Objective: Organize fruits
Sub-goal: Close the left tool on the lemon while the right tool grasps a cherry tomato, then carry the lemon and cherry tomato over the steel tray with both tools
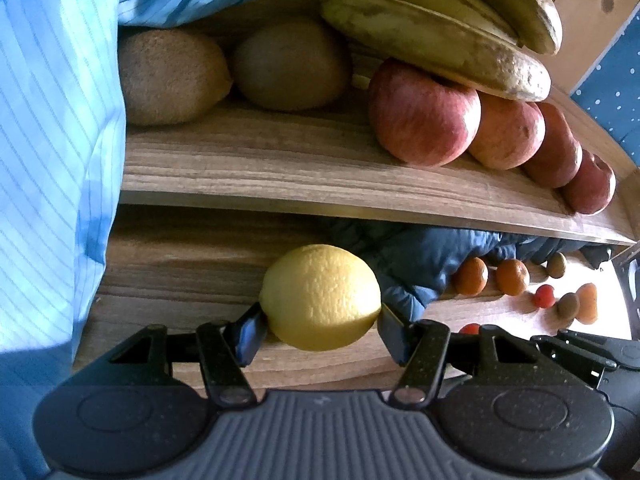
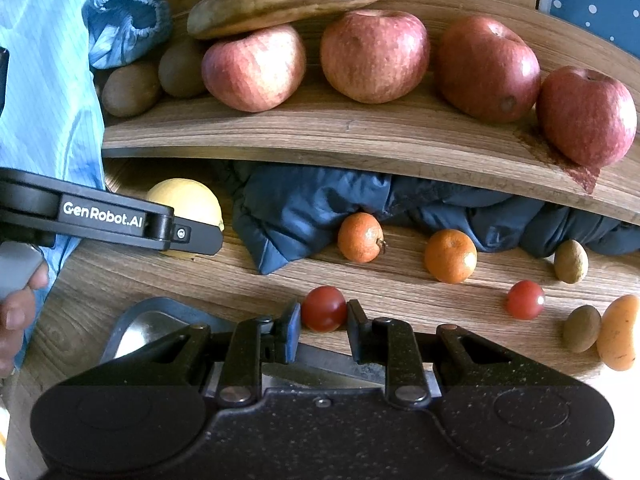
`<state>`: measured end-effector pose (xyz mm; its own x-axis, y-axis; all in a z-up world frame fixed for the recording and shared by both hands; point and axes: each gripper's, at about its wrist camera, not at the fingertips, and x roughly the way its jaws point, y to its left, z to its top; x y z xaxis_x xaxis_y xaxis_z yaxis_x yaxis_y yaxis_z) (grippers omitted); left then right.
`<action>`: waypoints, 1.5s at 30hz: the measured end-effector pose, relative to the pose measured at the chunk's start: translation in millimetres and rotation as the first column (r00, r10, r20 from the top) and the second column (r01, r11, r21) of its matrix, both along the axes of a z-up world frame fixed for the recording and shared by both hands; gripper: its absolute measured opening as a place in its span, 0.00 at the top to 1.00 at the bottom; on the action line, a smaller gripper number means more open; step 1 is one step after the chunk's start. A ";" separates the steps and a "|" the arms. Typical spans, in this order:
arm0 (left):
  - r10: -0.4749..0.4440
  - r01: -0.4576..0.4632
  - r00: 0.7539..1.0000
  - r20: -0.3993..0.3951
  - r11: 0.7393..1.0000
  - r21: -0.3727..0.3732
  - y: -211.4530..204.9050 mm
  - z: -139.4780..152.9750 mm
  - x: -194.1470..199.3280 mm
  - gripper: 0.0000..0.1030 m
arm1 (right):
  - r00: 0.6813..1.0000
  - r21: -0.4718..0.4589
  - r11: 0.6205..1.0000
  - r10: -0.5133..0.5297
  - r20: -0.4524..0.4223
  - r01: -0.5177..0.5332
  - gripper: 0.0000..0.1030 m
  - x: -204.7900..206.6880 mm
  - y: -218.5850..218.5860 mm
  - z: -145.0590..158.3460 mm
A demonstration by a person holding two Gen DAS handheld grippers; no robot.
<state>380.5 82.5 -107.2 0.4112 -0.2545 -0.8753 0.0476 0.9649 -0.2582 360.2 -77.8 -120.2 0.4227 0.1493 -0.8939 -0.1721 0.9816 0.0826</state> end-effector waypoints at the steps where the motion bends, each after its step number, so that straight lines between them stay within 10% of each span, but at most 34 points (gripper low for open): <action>1: -0.001 0.001 1.000 0.000 1.000 -0.002 0.2 0.2 -0.7 0.38 | 1.000 0.000 1.000 0.000 0.000 0.000 0.75 -0.1 0.0 -0.1; 45: -0.013 0.013 1.000 0.005 1.000 -0.007 -13.3 -1.7 -2.2 0.32 | 1.000 0.002 1.000 -0.005 0.005 0.005 0.75 0.7 0.1 0.0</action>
